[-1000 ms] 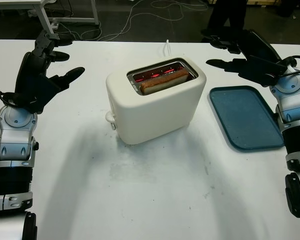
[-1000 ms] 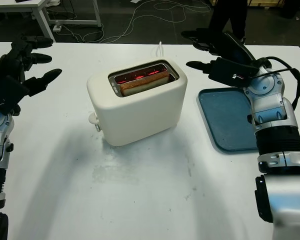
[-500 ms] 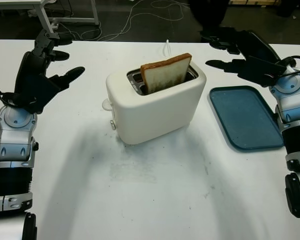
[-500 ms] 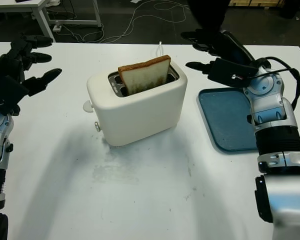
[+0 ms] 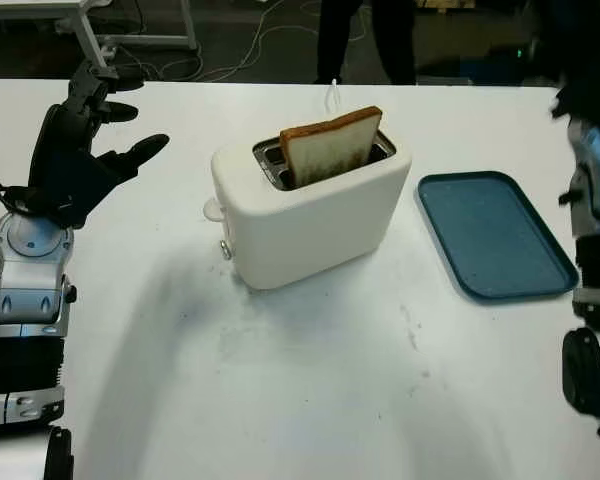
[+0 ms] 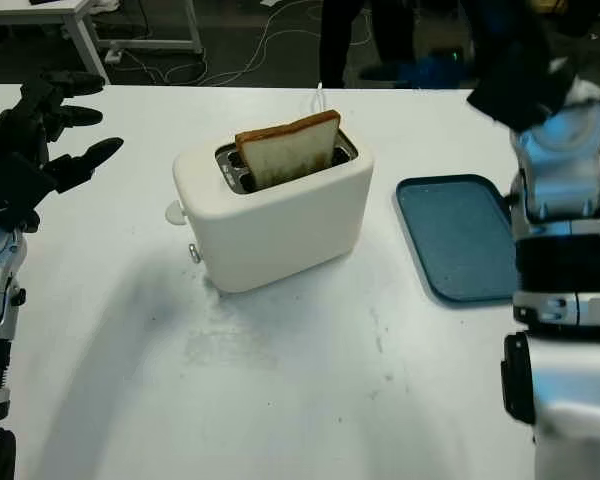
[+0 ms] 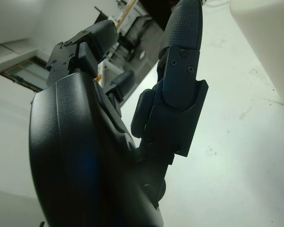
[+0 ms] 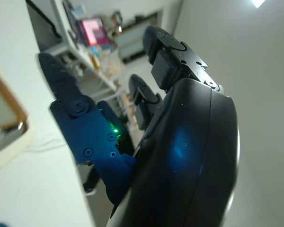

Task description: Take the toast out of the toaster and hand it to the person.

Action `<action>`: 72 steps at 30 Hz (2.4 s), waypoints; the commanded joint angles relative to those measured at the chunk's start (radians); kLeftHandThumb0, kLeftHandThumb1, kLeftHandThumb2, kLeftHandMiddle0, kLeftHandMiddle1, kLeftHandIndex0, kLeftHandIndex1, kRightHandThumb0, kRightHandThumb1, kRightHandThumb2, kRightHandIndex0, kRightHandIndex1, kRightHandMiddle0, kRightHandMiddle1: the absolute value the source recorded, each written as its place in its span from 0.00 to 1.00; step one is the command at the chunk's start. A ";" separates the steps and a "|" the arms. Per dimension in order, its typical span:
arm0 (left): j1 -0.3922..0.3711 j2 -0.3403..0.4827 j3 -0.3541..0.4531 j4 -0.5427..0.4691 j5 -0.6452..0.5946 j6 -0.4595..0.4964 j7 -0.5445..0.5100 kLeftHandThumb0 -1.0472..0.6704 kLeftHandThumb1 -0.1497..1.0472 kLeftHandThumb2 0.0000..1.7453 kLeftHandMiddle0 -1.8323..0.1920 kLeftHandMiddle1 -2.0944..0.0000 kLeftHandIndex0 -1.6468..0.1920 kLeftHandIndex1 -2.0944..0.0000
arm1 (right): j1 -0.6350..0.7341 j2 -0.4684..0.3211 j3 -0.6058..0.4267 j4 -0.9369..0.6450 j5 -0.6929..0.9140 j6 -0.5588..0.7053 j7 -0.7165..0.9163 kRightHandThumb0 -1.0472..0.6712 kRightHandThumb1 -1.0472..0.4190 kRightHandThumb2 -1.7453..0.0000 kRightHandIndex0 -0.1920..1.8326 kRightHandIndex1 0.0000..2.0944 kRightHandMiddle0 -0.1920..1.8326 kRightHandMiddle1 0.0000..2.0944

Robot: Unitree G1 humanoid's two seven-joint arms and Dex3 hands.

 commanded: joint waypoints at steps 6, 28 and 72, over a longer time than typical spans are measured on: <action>0.016 -0.007 0.006 -0.012 -0.002 -0.004 0.010 0.18 0.89 0.06 0.91 0.47 0.90 0.54 | -0.071 0.035 0.155 0.056 -0.146 -0.056 0.050 0.13 0.43 1.00 0.16 0.65 0.21 0.53; 0.020 -0.006 0.005 -0.024 0.010 -0.009 0.018 0.20 0.89 0.07 0.91 0.49 0.89 0.55 | -0.098 0.118 0.311 0.380 -0.363 -0.284 0.005 0.22 0.29 1.00 0.17 0.43 0.28 0.22; 0.026 -0.017 0.013 -0.029 0.003 0.021 0.018 0.19 0.89 0.06 0.91 0.51 0.90 0.57 | -0.333 0.102 0.172 0.844 -0.389 -0.375 -0.497 0.28 0.09 0.74 0.61 0.83 0.47 0.83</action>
